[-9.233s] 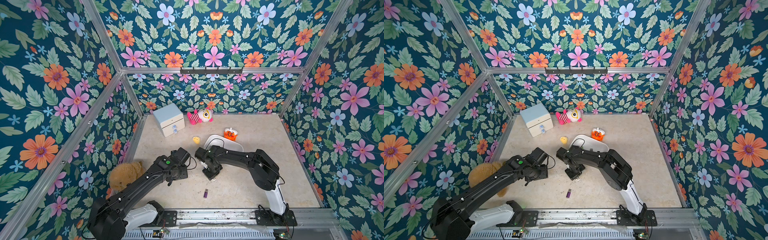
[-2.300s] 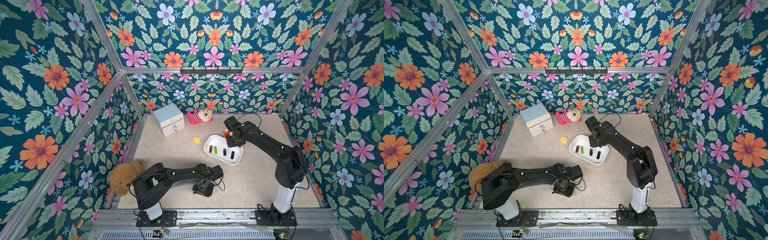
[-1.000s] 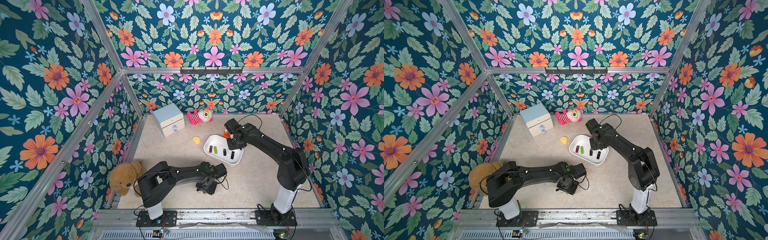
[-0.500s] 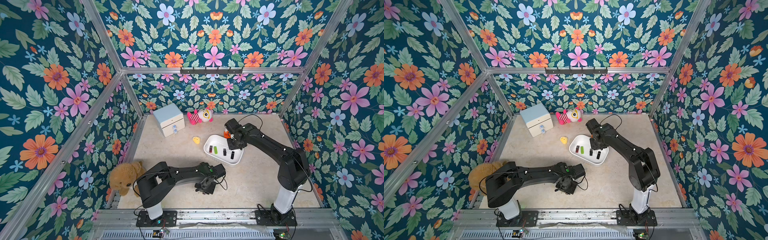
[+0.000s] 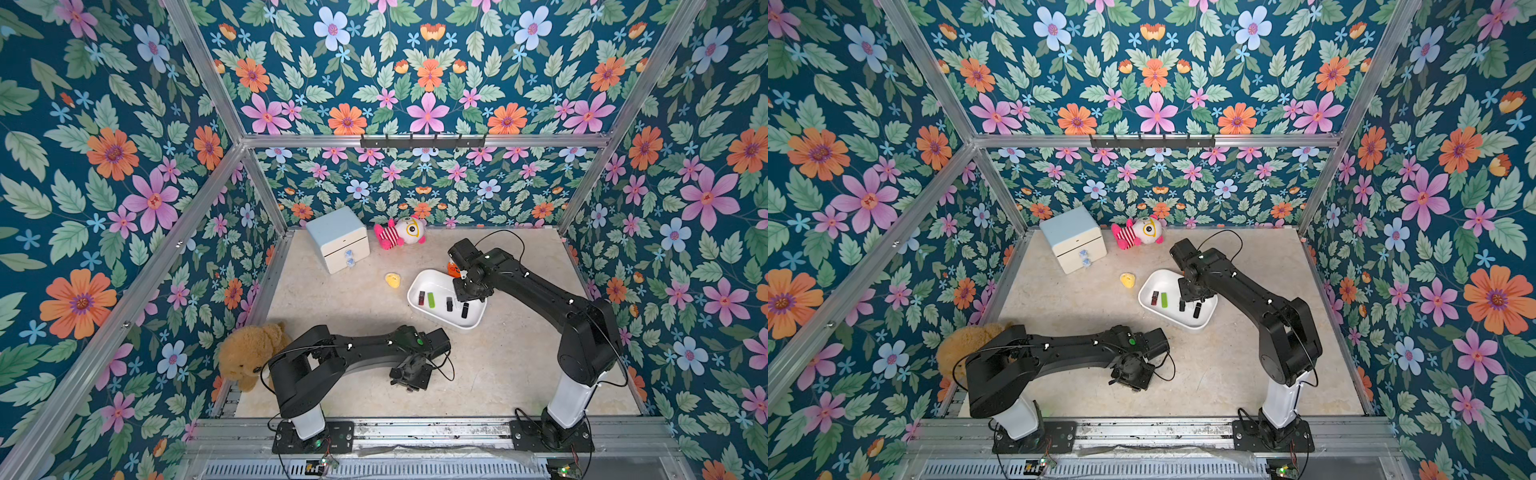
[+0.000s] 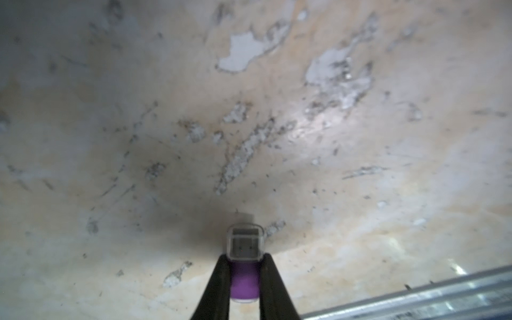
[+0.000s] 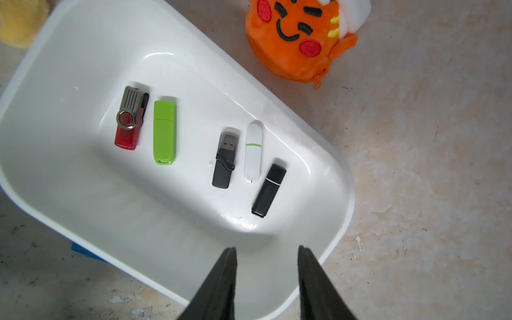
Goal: Put the usb flash drive into the storage box
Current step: Place the USB flash in the storage box.
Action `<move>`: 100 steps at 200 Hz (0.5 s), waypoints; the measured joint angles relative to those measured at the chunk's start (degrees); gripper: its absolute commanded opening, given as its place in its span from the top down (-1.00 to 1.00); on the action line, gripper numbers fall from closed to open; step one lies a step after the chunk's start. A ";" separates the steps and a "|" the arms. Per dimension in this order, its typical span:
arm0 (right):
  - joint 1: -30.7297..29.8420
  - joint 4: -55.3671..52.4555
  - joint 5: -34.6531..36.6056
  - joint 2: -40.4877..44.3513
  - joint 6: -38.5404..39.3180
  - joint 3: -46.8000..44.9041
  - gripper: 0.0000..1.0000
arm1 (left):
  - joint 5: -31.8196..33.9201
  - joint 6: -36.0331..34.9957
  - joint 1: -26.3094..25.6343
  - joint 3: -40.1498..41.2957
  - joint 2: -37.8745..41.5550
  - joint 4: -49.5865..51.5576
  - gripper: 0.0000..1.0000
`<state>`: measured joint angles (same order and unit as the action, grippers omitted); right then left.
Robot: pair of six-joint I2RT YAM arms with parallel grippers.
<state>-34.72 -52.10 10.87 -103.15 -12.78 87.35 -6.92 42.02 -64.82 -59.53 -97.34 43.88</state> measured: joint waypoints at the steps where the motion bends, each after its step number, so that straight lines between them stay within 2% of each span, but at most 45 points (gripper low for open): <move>1: 0.00 -0.02 0.02 0.00 0.00 0.00 0.20 | 0.00 0.00 0.04 -0.13 0.02 0.07 1.00; 50: 1.14 -0.61 0.70 0.35 -1.33 0.35 0.20 | 2.40 -2.05 4.37 -8.33 1.27 5.99 1.00; 77: 4.92 -0.92 0.72 2.14 -3.32 -0.17 0.19 | 3.10 -5.11 8.17 -13.22 0.76 9.62 1.00; 100: 8.52 -1.25 0.74 5.03 -4.96 -1.55 0.18 | 4.20 -8.79 12.46 -21.35 -1.73 12.79 1.00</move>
<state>-26.20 -53.34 11.62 -98.13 -17.74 85.80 -2.72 33.23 -52.36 -80.88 -99.07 56.66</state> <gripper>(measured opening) 0.406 0.210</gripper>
